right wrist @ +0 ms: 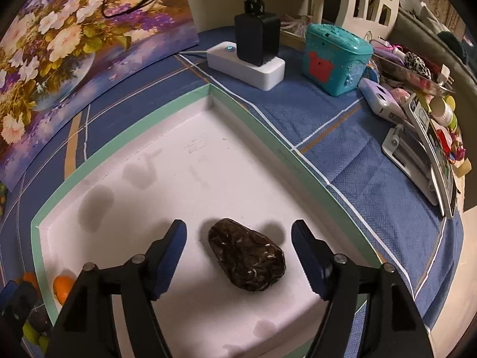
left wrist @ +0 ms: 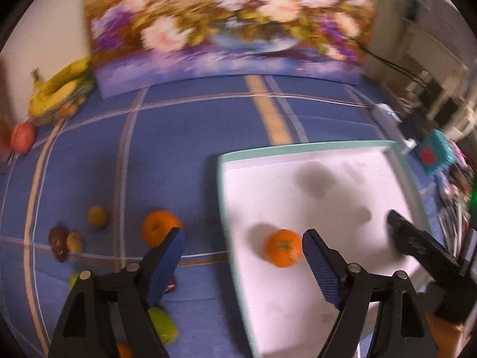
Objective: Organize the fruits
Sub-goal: 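Open the left gripper over the tray while the right releases the dark fruit inside, then move both grippers away from the tray back toward the remaining fruits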
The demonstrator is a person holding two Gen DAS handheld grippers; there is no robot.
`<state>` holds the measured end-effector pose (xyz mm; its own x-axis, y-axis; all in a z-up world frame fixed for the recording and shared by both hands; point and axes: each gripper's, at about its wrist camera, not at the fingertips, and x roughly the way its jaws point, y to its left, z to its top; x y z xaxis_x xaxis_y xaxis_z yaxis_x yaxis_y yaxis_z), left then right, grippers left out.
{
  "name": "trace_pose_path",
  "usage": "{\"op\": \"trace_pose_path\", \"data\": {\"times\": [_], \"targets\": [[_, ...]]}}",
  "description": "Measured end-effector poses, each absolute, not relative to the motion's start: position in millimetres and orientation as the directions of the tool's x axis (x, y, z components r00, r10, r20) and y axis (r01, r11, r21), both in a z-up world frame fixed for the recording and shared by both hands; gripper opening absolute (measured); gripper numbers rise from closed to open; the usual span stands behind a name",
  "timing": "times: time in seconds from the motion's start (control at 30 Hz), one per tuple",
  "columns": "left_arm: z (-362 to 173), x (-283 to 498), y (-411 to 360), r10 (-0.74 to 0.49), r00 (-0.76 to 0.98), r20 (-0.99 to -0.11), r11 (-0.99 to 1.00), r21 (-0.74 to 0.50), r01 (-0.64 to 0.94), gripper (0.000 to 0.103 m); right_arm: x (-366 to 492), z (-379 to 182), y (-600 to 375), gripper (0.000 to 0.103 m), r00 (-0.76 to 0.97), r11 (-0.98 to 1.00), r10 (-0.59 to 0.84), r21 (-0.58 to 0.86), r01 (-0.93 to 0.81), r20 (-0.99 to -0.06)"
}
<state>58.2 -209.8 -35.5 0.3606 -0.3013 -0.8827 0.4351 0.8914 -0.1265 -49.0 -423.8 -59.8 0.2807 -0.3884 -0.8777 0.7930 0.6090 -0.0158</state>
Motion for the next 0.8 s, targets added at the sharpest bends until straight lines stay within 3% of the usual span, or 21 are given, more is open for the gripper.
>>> {"op": "trace_pose_path", "data": {"times": [0.1, 0.17, 0.2, 0.63, 0.8], "targets": [[-38, 70, -195, -0.263, 0.374, -0.889, 0.921, -0.115, 0.373, 0.087, -49, -58, -423, 0.094, 0.308, 0.616, -0.392, 0.001, 0.788, -0.867], [-39, 71, -188, -0.243, 0.398, -0.885, 0.934, -0.103, 0.341, 0.102, -49, -57, -421, 0.094, 0.320, 0.619, -0.396, 0.007, 0.785, -0.861], [-39, 73, -183, -0.239, 0.407, -0.882, 0.942, -0.109, 0.317, 0.103, -49, -56, -420, 0.094, 0.324, 0.619, -0.402, 0.006, 0.785, -0.856], [-43, 79, -158, -0.256, 0.472, -0.844, 0.950, -0.128, 0.286, 0.103, -35, -35, -395, 0.094, 0.415, 0.696, -0.459, -0.027, 0.718, -0.785], [-42, 82, -146, -0.316, 0.433, -0.844, 0.938, -0.208, 0.278, 0.103, -37, -30, -395, 0.094, 0.423, 0.696, -0.451, -0.013, 0.718, -0.786]]}}
